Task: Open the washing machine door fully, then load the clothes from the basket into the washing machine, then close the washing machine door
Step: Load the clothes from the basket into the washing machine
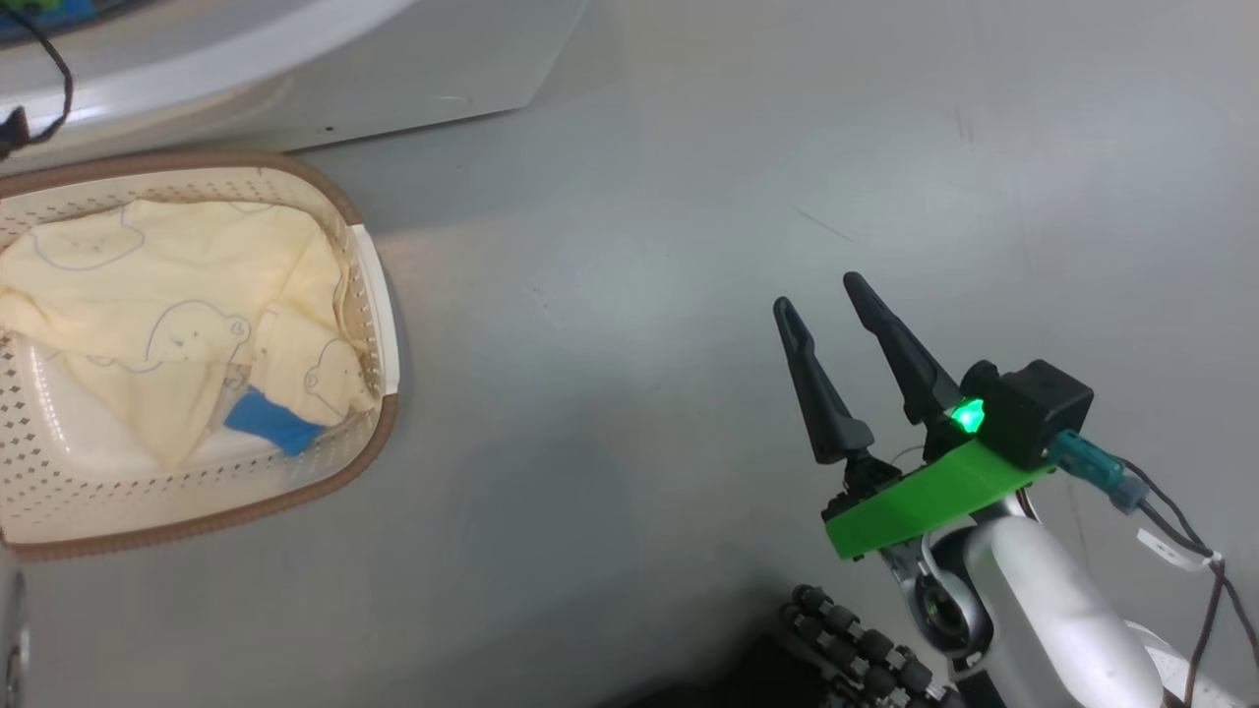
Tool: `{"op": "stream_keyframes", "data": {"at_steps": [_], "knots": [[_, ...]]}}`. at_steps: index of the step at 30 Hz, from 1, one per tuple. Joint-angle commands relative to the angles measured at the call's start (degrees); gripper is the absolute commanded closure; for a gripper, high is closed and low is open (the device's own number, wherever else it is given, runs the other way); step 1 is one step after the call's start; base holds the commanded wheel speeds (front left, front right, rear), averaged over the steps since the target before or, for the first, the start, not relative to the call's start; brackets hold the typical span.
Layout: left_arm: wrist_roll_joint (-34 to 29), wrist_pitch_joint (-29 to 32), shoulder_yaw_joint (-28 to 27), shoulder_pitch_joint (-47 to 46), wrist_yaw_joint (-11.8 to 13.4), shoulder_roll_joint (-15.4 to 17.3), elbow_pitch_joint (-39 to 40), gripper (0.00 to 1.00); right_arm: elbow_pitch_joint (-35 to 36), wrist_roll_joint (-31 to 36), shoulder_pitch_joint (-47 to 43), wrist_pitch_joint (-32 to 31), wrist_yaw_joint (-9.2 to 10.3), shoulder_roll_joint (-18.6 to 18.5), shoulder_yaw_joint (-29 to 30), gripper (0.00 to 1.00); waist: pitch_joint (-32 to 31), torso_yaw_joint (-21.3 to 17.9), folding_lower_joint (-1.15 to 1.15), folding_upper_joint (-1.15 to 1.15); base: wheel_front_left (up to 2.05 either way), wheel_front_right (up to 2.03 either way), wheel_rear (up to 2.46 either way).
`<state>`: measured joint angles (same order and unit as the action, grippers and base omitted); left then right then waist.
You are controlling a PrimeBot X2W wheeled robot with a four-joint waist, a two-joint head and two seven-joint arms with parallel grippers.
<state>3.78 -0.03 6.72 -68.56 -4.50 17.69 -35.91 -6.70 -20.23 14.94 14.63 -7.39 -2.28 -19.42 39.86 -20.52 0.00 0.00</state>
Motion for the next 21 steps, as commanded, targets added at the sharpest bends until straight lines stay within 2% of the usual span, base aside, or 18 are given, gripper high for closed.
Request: {"op": "stream_keyframes", "data": {"at_steps": [1,11,21], "knots": [[-0.76,-0.80,-0.57,-3.33,0.04,3.07,0.57,1.00,1.17,0.16,-1.99,0.37,-0.10,-0.60,-0.98,0.00,0.09,-0.16,0.00,0.00,0.00,0.00,0.00],[-1.60,-6.30,0.81,-13.47,1.03,3.18,-10.74,1.00,1.19,0.43,-3.31,0.37,-0.10,-0.60,-1.46,0.00,0.87,-0.95,0.00,0.00,0.00,0.00,0.00],[-2.77,-12.11,2.19,-19.35,2.38,4.05,-16.09,1.00,1.25,0.41,-4.19,0.37,-0.10,-0.60,-1.86,0.00,1.56,-1.80,0.00,0.00,0.00,0.00,0.00]]}}
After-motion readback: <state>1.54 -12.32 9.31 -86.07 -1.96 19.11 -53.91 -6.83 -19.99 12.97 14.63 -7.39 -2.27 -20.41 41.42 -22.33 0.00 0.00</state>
